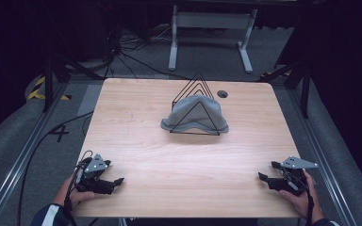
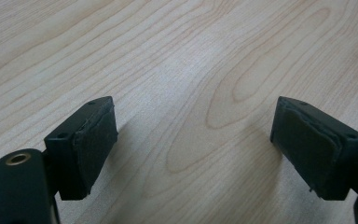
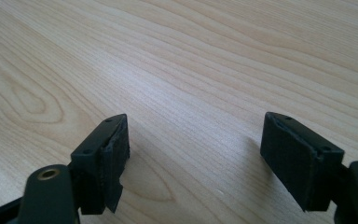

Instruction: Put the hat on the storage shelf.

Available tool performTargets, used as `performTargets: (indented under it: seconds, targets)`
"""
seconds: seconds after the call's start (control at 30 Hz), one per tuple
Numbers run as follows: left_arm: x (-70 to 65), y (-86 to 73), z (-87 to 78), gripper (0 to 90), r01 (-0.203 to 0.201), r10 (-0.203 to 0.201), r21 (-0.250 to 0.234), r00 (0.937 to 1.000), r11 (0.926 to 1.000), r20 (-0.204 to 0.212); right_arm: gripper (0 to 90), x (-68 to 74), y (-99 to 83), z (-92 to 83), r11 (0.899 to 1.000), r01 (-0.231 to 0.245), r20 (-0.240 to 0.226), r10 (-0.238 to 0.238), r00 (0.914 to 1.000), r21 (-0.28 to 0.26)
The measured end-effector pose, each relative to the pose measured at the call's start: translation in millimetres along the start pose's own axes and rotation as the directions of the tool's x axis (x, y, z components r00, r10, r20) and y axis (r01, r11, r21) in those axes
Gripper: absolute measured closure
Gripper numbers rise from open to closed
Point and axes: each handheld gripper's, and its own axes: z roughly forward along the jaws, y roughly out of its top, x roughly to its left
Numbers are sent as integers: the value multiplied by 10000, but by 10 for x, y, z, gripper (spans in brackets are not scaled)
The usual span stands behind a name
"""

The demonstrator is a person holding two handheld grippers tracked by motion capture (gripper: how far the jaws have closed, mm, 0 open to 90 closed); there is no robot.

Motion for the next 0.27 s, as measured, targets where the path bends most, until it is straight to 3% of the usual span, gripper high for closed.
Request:
performTargets:
  seconds: [0.27]
  targets:
    - [3, 2, 1, 147, -30, 30, 17, 10000, 10000, -11, 244, -1, 0, 0, 10000, 4, 1, -4, 10000, -5]
